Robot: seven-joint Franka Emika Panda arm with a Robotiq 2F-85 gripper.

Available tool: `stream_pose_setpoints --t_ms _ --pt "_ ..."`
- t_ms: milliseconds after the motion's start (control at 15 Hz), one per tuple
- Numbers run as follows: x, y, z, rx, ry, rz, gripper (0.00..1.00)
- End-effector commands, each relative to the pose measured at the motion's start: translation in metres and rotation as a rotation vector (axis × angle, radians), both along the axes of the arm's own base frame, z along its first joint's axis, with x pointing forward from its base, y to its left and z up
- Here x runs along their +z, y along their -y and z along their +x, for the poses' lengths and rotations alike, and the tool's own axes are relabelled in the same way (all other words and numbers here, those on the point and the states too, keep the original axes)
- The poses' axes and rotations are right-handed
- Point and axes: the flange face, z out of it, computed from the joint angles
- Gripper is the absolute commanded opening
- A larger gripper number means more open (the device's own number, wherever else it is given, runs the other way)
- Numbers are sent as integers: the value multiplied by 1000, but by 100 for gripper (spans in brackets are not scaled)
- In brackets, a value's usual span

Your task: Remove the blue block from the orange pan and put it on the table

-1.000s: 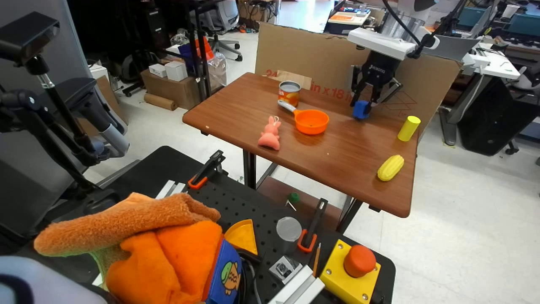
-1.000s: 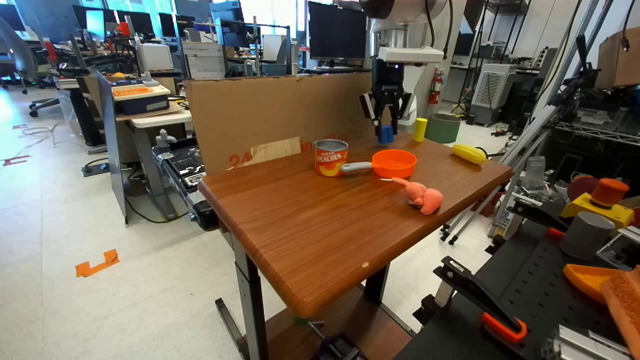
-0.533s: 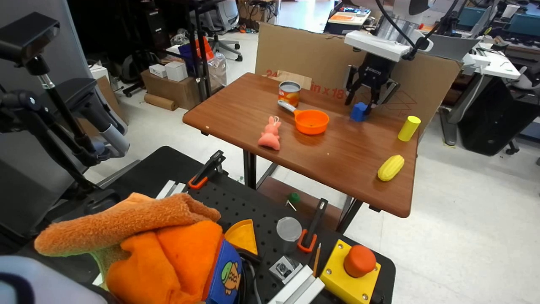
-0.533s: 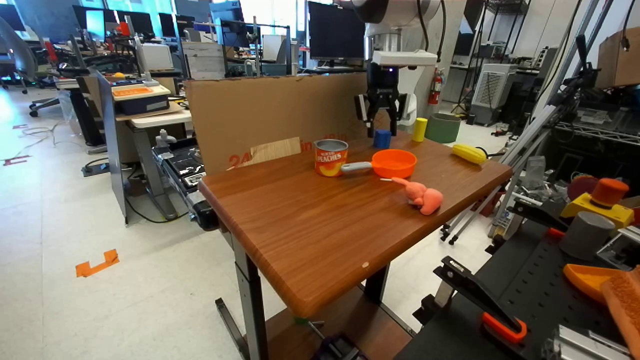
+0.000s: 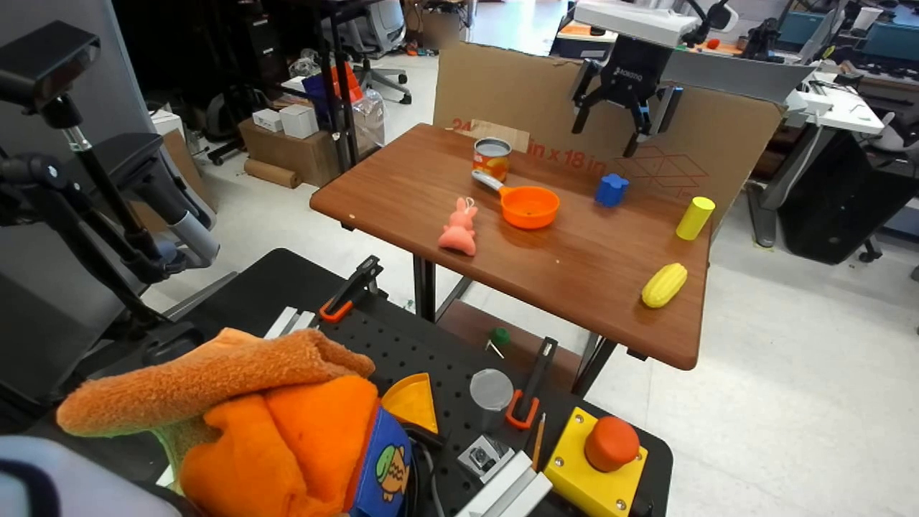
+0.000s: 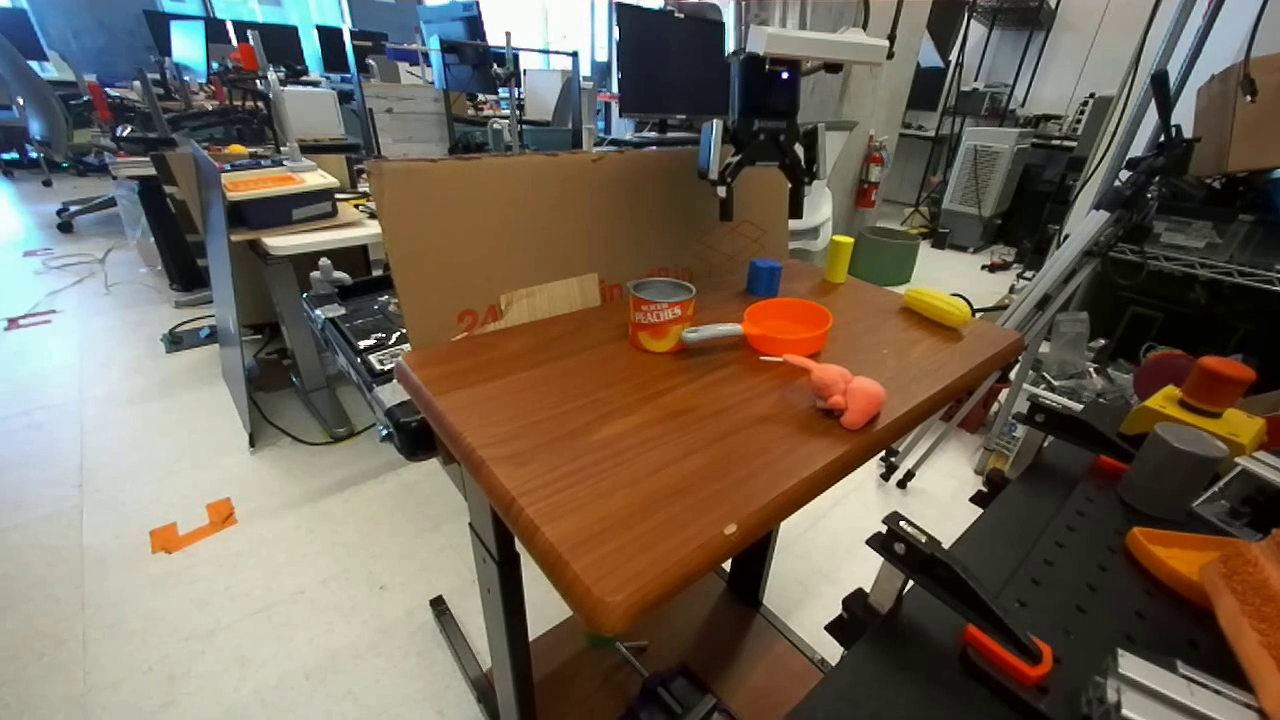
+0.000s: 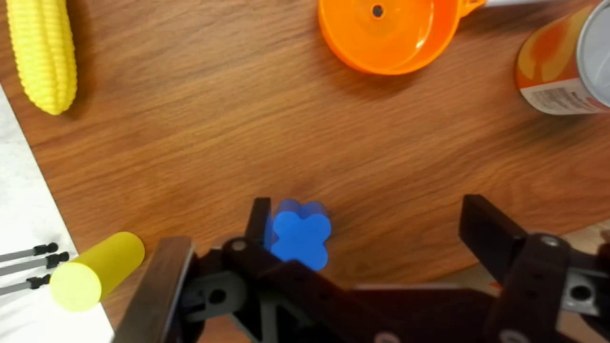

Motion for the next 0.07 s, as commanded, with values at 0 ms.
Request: stream_pose_setpoints --t_ms 0 --pt "-6 1 0 0 -8 0 100"
